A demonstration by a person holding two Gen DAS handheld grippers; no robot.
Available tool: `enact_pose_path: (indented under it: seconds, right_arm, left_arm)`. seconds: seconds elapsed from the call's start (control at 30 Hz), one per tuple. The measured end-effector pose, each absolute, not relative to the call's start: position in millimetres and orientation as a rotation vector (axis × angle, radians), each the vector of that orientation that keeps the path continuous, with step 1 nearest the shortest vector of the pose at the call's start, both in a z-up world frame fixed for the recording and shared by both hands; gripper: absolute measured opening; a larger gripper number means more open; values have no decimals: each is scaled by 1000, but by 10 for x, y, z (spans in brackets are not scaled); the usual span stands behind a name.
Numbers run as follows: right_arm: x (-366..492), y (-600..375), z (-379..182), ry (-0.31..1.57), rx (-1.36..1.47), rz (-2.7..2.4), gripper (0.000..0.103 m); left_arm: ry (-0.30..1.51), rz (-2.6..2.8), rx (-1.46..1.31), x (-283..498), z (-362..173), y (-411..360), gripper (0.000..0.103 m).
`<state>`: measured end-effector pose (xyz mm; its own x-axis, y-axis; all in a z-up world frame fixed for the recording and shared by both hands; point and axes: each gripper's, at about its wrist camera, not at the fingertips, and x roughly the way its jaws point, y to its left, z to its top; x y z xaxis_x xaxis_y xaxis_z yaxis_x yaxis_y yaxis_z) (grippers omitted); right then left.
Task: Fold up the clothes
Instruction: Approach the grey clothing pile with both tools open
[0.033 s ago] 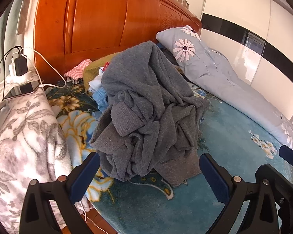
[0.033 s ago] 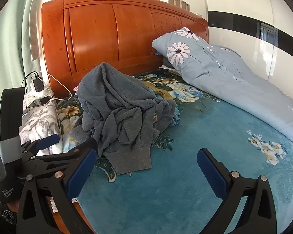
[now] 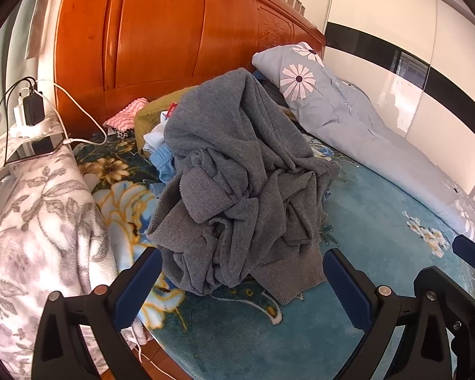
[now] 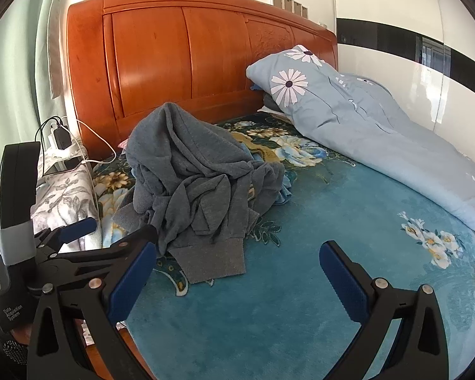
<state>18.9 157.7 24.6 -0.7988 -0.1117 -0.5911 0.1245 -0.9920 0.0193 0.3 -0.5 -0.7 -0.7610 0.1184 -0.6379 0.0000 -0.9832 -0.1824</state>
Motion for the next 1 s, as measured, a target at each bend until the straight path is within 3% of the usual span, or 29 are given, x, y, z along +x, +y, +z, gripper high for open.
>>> enact_pose_path:
  seconds: [0.4, 0.67, 1.0]
  right_arm:
    - [259, 1433, 341, 109, 948, -2888, 103]
    - [274, 1314, 369, 163, 959, -2891, 103]
    - [284, 1274, 362, 175, 962, -2894, 103]
  left_arm:
    - [-232, 2940, -922, 131, 18, -221, 103]
    - [-345, 2951, -856, 178, 65, -371, 103]
    - [-258, 2953, -892, 160, 94, -363, 103]
